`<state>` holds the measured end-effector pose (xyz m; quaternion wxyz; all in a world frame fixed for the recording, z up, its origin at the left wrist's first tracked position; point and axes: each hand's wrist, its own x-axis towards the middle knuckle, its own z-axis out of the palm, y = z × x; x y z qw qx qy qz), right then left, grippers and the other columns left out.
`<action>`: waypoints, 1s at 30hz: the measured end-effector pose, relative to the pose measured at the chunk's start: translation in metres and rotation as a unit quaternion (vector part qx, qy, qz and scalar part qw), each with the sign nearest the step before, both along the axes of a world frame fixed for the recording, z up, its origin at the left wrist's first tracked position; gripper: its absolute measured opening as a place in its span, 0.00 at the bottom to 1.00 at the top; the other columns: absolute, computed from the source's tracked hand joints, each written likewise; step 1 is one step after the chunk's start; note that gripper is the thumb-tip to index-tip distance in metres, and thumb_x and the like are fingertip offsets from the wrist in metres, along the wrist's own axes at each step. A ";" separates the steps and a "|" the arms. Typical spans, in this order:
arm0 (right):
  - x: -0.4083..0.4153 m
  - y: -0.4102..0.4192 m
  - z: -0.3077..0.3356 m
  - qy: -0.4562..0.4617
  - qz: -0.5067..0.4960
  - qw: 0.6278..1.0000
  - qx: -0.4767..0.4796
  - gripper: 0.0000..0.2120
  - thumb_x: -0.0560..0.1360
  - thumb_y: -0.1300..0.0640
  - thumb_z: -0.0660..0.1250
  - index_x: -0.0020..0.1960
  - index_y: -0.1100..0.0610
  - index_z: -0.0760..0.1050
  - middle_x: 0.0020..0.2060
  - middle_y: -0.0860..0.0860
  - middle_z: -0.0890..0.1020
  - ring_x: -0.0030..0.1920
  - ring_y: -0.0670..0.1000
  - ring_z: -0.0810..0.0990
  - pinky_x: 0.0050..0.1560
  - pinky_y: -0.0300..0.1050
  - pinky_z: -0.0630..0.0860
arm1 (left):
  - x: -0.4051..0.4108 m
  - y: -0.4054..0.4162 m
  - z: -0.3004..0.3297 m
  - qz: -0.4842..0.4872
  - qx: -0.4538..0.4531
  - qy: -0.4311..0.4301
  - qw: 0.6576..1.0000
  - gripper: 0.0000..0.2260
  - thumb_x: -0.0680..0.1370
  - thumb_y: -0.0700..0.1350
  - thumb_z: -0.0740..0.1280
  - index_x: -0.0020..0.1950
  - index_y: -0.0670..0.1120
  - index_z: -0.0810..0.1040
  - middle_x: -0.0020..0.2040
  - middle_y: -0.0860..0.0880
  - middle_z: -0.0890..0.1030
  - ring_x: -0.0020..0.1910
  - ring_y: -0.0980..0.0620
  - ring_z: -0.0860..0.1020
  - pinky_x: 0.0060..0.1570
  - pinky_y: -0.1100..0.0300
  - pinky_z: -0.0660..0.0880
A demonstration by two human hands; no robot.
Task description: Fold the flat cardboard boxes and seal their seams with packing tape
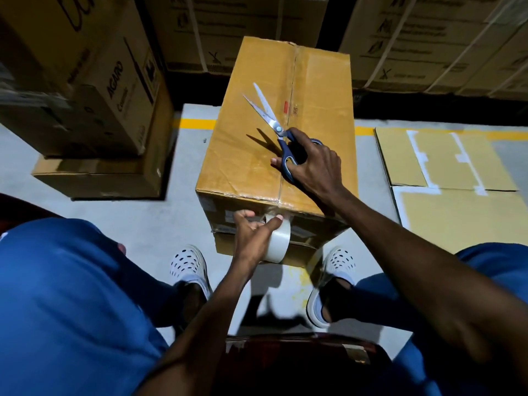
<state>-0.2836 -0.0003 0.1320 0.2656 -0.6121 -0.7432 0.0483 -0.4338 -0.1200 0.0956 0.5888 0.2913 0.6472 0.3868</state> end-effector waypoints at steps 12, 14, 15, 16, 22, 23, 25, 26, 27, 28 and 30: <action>0.016 -0.078 0.086 0.319 0.020 0.878 -0.358 0.15 0.74 0.43 0.72 0.55 0.50 0.82 0.33 0.43 0.84 0.32 0.42 0.82 0.34 0.44 0.78 | -0.014 -0.012 -0.014 -0.090 0.101 0.172 0.976 0.21 0.75 0.61 0.70 0.57 0.52 0.65 0.44 0.51 0.77 0.43 0.48 0.78 0.44 0.53 0.74; 0.035 -0.097 0.087 0.277 0.029 0.874 -0.398 0.12 0.73 0.42 0.71 0.50 0.48 0.84 0.37 0.44 0.85 0.35 0.42 0.83 0.37 0.51 0.78 | -0.019 -0.013 -0.021 -0.111 0.121 0.180 0.970 0.20 0.73 0.67 0.68 0.55 0.55 0.69 0.44 0.48 0.80 0.44 0.47 0.79 0.45 0.52 0.75; 0.044 -0.104 0.083 0.264 0.025 0.868 -0.421 0.15 0.72 0.41 0.71 0.52 0.48 0.84 0.43 0.47 0.86 0.39 0.45 0.85 0.38 0.56 0.81 | -0.021 -0.013 -0.023 -0.120 0.126 0.174 0.969 0.20 0.72 0.69 0.67 0.54 0.56 0.71 0.45 0.49 0.80 0.44 0.48 0.79 0.44 0.52 0.75; 0.051 -0.113 0.080 0.257 0.023 0.858 -0.443 0.17 0.72 0.40 0.70 0.55 0.49 0.84 0.47 0.50 0.86 0.42 0.48 0.87 0.39 0.60 0.83 | -0.022 -0.014 -0.024 -0.129 0.129 0.161 0.970 0.18 0.73 0.68 0.67 0.53 0.57 0.72 0.47 0.49 0.81 0.44 0.48 0.80 0.44 0.53 0.75; 0.096 -0.154 0.058 0.293 0.062 0.814 -0.497 0.33 0.68 0.34 0.74 0.65 0.53 0.79 0.47 0.51 0.87 0.50 0.57 0.87 0.41 0.57 0.84 | -0.025 -0.024 -0.013 -0.186 0.147 0.038 0.971 0.05 0.80 0.50 0.68 0.47 0.51 0.81 0.44 0.53 0.82 0.42 0.59 0.77 0.42 0.63 0.72; 0.105 -0.158 0.056 0.291 0.065 0.808 -0.508 0.36 0.65 0.33 0.75 0.65 0.54 0.79 0.45 0.51 0.87 0.51 0.58 0.87 0.40 0.55 0.84 | -0.026 -0.024 -0.012 -0.181 0.144 0.023 0.973 0.05 0.80 0.49 0.69 0.47 0.50 0.82 0.43 0.53 0.81 0.41 0.59 0.77 0.42 0.64 0.71; 0.121 -0.165 0.050 0.285 0.064 0.797 -0.529 0.30 0.69 0.37 0.75 0.65 0.53 0.79 0.47 0.51 0.86 0.51 0.58 0.87 0.41 0.55 0.84 | -0.029 -0.023 -0.011 -0.178 0.133 0.009 0.975 0.05 0.79 0.49 0.70 0.48 0.49 0.83 0.43 0.52 0.81 0.41 0.57 0.76 0.40 0.63 0.70; 0.126 -0.168 0.048 0.281 0.063 0.792 -0.539 0.25 0.72 0.42 0.75 0.65 0.52 0.80 0.51 0.51 0.86 0.52 0.57 0.87 0.43 0.57 0.83 | -0.032 -0.023 -0.011 -0.183 0.124 0.009 0.975 0.06 0.79 0.50 0.70 0.49 0.49 0.84 0.43 0.51 0.81 0.40 0.56 0.75 0.37 0.62 0.69; 0.129 -0.170 0.044 0.276 0.062 0.788 -0.547 0.22 0.74 0.45 0.74 0.66 0.51 0.80 0.54 0.51 0.84 0.52 0.56 0.87 0.44 0.57 0.83 | -0.033 -0.023 -0.012 -0.191 0.110 0.008 0.975 0.07 0.79 0.51 0.69 0.50 0.49 0.84 0.43 0.50 0.81 0.40 0.54 0.75 0.36 0.61 0.70; 0.128 -0.171 0.043 0.268 0.060 0.787 -0.552 0.20 0.74 0.48 0.73 0.66 0.50 0.80 0.57 0.50 0.83 0.52 0.55 0.86 0.44 0.57 0.83 | -0.034 -0.025 -0.013 -0.200 0.095 0.003 0.975 0.08 0.79 0.51 0.69 0.52 0.48 0.84 0.45 0.48 0.81 0.41 0.53 0.76 0.35 0.61 0.71; 0.123 -0.169 0.039 0.256 0.060 0.790 -0.554 0.19 0.75 0.50 0.72 0.65 0.49 0.80 0.58 0.50 0.84 0.51 0.54 0.87 0.41 0.54 0.84 | -0.036 -0.030 -0.018 -0.210 0.063 -0.024 0.975 0.10 0.80 0.48 0.69 0.56 0.45 0.83 0.51 0.46 0.82 0.45 0.51 0.79 0.36 0.60 0.77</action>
